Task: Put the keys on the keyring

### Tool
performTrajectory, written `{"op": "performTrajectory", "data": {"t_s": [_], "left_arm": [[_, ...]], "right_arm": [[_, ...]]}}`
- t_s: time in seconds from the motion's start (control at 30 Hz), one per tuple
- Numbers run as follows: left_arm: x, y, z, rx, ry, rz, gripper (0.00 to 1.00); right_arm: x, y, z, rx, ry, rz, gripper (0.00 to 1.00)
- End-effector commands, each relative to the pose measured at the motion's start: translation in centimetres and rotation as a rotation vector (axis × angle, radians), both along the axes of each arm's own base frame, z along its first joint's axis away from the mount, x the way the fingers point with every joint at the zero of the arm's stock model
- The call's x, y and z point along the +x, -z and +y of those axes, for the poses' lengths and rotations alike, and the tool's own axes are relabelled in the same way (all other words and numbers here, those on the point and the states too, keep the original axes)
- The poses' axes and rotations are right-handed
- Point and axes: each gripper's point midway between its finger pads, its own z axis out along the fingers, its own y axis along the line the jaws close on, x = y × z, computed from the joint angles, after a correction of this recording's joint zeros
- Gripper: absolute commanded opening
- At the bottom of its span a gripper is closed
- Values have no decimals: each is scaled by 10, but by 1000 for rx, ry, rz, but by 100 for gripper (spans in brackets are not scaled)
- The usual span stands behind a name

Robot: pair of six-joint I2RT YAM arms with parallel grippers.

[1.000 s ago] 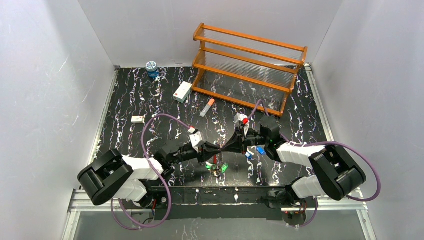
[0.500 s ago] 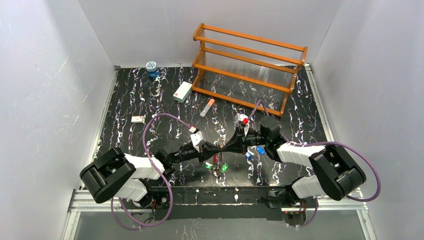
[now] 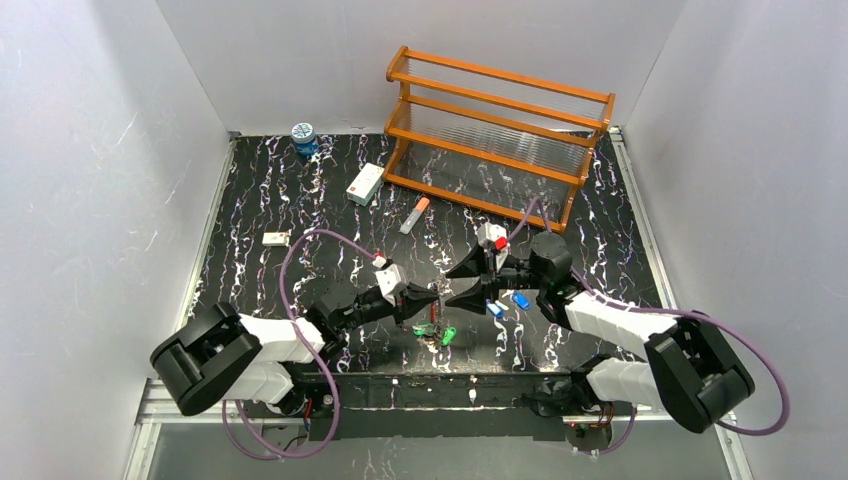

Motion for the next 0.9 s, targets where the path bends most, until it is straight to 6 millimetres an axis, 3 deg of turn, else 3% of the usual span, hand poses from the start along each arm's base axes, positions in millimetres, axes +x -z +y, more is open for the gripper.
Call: {"op": "performTrajectory", "data": {"t_s": [0.0,0.27,0.5,0.67,0.87], "left_arm": [[3,-15,9,0,-36,-110,0],[-1,-22,27,96,-38,-315,0],[2,-23,39,202,-50,-424,0],[5,-9,37,341,-8,-344,0],[9,15,30,446,11,-164,0]], "right_arm": [[11,-29,0,48,55,-139,77],[16,-49,-5,80,108,-219,91],[6,-50,-4,87,34,-286,98],[1,-40,0,56,-43,-294,88],[0,-20,5,5,-65,-283,62]]}}
